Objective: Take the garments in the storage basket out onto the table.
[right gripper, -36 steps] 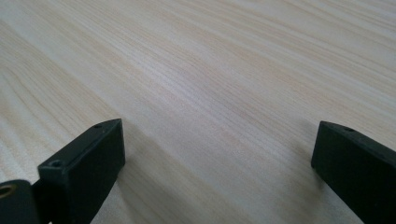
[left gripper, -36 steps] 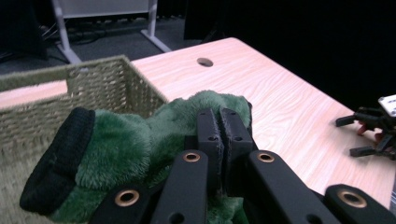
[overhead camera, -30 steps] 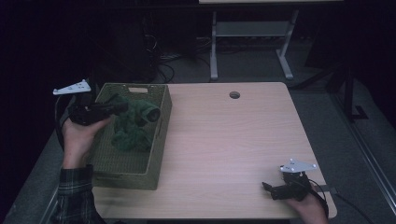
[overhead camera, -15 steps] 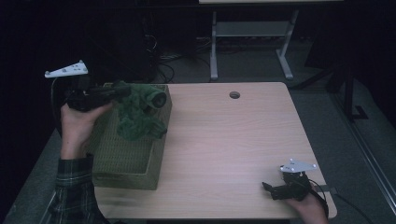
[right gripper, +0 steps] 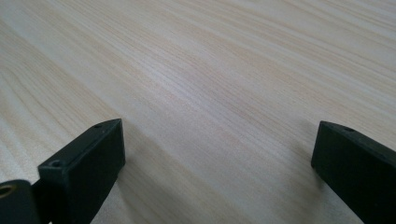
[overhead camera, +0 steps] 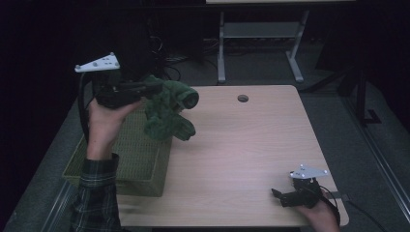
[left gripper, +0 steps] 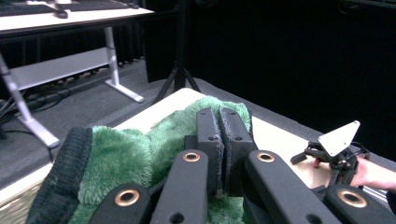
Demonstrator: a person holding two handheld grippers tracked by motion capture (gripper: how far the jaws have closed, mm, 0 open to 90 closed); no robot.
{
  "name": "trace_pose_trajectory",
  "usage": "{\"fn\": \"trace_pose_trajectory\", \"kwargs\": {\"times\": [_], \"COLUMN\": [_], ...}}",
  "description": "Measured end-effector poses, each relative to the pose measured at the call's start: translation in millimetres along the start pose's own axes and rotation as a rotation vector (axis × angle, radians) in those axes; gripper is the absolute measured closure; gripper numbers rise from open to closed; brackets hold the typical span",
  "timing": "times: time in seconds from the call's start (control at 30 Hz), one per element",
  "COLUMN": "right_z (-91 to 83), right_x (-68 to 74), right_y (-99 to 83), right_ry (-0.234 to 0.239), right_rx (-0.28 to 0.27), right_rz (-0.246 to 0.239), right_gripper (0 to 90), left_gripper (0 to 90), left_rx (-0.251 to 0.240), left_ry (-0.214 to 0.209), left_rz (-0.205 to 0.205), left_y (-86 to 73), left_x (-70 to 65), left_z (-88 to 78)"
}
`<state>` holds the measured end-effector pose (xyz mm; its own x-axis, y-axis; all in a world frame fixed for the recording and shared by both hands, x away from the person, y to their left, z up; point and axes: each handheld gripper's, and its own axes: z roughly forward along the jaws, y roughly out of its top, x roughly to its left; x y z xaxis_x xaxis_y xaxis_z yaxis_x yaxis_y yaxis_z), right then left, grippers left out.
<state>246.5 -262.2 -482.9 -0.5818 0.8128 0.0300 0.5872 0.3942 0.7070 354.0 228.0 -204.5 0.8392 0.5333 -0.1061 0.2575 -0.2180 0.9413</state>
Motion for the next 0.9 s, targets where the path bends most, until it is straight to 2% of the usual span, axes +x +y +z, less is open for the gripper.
{"fn": "trace_pose_trajectory", "kwargs": {"times": [0.07, 0.1, 0.2, 0.3, 0.33, 0.37, 0.4, 0.5, 0.8, 0.9], "right_z": [0.0, 0.0, 0.0, 0.0, 0.0, -0.1, -0.1, -0.1, -0.1, -0.1], "right_x": [0.0, -0.1, -0.1, 0.0, 0.0, 0.1, 0.1, 0.1, 0.1, 0.1], "right_y": [0.0, 0.0, 0.0, 0.0, 0.0, 0.0, 0.0, 0.0, 0.0, 0.0], "right_ry": [0.000, 0.000, 0.000, 0.001, 0.001, 0.001, 0.001, 0.001, 0.001, 0.001], "right_rx": [0.000, 0.000, 0.001, 0.000, 0.000, 0.001, 0.001, 0.001, 0.001, 0.001], "right_rz": [-0.001, -0.002, -0.002, 0.000, 0.000, 0.001, 0.001, 0.001, 0.001, 0.001], "right_gripper": [2.5, 2.5, 2.5, 2.5, 2.5, 2.5, 2.5, 2.5, 2.5, 2.5], "left_gripper": [87.9, 87.9, 87.9, 87.8, 87.8, 87.8, 87.8, 87.8, 87.8, 87.8], "left_rx": [0.004, 0.011, 0.016, 0.016, 0.016, 0.020, 0.020, 0.033, 0.039, 0.044], "left_ry": [-0.004, -0.016, -0.033, -0.049, -0.049, -0.060, -0.060, -0.089, -0.130, -0.126], "left_rz": [0.002, 0.007, 0.014, 0.011, 0.011, 0.014, 0.014, 0.016, -0.002, -0.007], "left_y": [0.0, 0.0, -0.5, -2.3, -2.3, -4.1, -4.1, -8.3, -24.1, -29.0], "left_x": [-2.1, -7.6, -15.8, -23.4, -23.4, -28.1, -28.1, -37.6, -57.7, -62.5], "left_z": [3.6, 13.2, 27.2, 40.7, 40.7, 49.4, 49.4, 66.1, 99.5, 110.0]}}
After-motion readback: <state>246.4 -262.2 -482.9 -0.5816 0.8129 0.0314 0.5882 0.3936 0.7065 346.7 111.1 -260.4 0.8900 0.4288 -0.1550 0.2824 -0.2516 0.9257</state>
